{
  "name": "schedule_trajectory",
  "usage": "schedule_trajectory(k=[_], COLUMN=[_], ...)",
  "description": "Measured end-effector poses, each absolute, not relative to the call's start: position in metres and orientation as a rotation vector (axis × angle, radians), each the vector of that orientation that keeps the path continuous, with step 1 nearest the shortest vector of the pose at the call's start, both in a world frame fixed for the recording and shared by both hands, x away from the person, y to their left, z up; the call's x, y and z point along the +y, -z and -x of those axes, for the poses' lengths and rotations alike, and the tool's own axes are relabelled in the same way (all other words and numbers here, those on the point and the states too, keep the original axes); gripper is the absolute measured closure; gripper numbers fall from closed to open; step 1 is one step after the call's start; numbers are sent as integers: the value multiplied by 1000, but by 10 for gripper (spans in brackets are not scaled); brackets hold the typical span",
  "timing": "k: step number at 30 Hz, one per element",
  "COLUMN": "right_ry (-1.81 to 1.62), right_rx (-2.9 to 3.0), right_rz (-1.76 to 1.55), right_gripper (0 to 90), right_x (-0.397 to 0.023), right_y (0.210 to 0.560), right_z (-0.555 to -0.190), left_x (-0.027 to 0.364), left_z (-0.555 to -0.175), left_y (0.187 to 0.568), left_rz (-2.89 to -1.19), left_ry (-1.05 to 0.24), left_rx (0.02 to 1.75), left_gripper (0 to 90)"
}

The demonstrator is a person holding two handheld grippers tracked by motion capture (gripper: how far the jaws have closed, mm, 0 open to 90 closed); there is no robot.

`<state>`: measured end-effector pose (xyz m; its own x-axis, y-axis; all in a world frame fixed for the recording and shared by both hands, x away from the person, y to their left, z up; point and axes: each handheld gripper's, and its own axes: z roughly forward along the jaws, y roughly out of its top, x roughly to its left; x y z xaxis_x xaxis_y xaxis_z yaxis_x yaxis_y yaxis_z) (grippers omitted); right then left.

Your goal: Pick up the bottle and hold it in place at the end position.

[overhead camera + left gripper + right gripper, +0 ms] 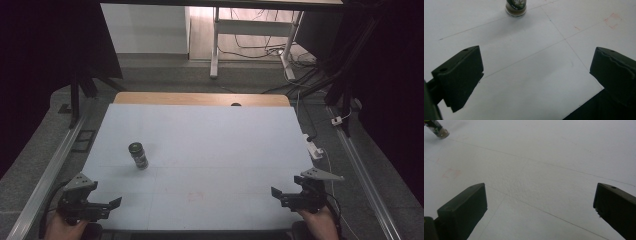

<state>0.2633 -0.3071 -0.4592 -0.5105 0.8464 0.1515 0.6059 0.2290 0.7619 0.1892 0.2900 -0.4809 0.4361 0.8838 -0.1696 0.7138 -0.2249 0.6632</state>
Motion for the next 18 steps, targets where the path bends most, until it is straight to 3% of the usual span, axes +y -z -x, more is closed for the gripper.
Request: schedule_trajectory(k=[18], right_ry=[-1097], right_rx=[2322], right_rz=[-1283], right_gripper=[0], right_x=[-298], right_y=[461], right_z=[-266], left_x=[293], left_z=[-190], left_y=[482], left_rz=[-2001], left_ry=[-265], left_rx=[1319], left_gripper=[0])
